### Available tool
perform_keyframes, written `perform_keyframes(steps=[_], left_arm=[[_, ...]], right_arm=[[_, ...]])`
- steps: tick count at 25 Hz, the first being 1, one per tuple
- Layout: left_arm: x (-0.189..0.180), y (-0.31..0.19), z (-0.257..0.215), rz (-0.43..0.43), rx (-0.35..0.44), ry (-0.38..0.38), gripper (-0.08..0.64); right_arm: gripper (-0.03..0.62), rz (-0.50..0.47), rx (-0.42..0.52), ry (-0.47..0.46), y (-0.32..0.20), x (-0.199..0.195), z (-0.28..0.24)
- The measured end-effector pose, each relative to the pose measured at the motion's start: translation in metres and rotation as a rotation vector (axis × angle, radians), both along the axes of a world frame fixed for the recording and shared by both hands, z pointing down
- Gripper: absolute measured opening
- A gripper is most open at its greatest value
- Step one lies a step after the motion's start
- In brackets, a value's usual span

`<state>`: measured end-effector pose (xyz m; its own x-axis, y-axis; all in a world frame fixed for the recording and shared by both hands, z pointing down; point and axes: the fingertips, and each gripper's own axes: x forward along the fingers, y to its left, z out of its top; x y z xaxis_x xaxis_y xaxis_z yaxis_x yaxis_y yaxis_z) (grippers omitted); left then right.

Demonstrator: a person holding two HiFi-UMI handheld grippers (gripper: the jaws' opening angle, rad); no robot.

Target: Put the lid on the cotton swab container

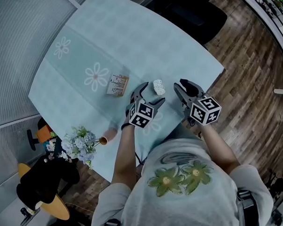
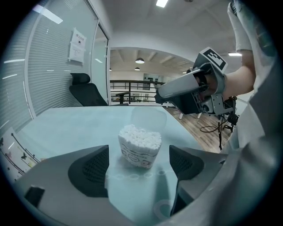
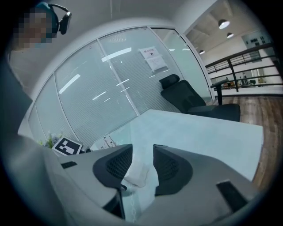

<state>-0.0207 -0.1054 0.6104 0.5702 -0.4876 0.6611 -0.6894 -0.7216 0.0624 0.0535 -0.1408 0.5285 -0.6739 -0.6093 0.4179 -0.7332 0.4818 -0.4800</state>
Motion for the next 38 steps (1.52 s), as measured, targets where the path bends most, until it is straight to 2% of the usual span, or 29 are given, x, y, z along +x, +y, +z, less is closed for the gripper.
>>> perform_keyframes(steps=[5, 10, 17, 21, 38], left_arm=[[0.003, -0.009, 0.008, 0.021, 0.006, -0.008, 0.426], [0.012, -0.006, 0.015, 0.07, -0.003, -0.009, 0.425], [0.015, -0.01, 0.017, 0.089, 0.016, -0.019, 0.339], [0.014, -0.009, 0.019, 0.098, 0.025, -0.029, 0.337], [0.014, -0.01, 0.018, 0.101, 0.031, -0.032, 0.336]], right_arm=[[0.118, 0.024, -0.036, -0.019, -0.007, 0.0, 0.012], [0.118, -0.02, -0.099, -0.066, 0.0, -0.009, 0.021], [0.084, -0.026, -0.145, -0.124, 0.003, -0.013, 0.024], [0.046, -0.033, -0.155, -0.146, 0.004, -0.016, 0.024], [0.046, -0.043, -0.15, -0.142, 0.007, -0.024, 0.017]])
